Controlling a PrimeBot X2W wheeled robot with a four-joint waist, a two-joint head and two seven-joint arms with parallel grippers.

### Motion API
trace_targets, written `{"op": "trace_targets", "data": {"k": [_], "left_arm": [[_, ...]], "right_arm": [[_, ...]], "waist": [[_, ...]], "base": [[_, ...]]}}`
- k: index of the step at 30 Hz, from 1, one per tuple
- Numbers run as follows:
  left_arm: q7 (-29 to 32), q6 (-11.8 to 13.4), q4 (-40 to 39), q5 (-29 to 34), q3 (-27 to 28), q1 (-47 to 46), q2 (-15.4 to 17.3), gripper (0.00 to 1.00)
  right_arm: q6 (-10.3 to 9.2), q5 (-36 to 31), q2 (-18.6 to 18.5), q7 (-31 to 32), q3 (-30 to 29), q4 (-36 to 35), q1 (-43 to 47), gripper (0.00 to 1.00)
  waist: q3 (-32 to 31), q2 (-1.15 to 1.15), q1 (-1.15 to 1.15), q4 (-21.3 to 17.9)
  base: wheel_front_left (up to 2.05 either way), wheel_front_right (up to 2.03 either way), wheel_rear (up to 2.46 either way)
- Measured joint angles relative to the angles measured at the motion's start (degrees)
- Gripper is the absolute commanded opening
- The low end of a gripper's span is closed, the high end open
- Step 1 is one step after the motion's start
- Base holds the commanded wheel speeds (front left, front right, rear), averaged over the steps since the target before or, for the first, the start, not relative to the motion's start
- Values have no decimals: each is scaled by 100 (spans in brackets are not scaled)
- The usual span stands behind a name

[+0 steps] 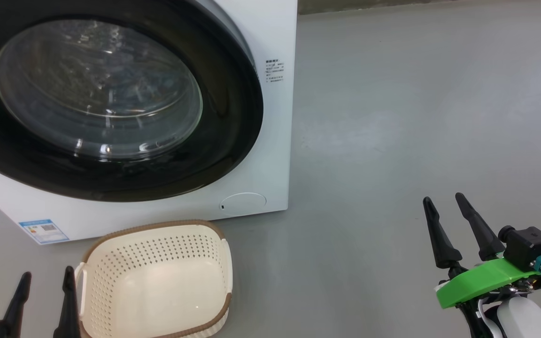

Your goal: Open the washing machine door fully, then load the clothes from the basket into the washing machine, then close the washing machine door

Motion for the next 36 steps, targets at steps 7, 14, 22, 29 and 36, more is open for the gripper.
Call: {"op": "trace_targets", "data": {"k": [7, 14, 22, 29, 36], "left_arm": [[0, 0, -4, 14, 103, 113, -16, 100], [0, 0, -9, 57, 160, 113, -18, 100], [0, 0, -8, 115, 212, 112, -55, 100], [0, 0, -8, 174, 230, 112, -73, 100], [1, 0, 34, 281, 241, 113, -134, 0]], "right_arm": [[0, -1, 1, 0, -56, -24, 23, 100], [0, -1, 3, 0, -129, -54, 24, 100], [0, -2, 8, 0, -133, -67, 24, 100], [0, -2, 9, 0, -131, -67, 24, 100], [1, -2, 30, 1, -126, -15, 26, 0]], "waist": [[-38, 0, 0, -29], [-16, 0, 0, -37], [-5, 0, 0, -21], [-27, 0, 0, -11], [-62, 0, 0, -12]], "base": [[0, 0, 0], [0, 0, 0], [0, 0, 0], [0, 0, 0], [0, 0, 0]]}}
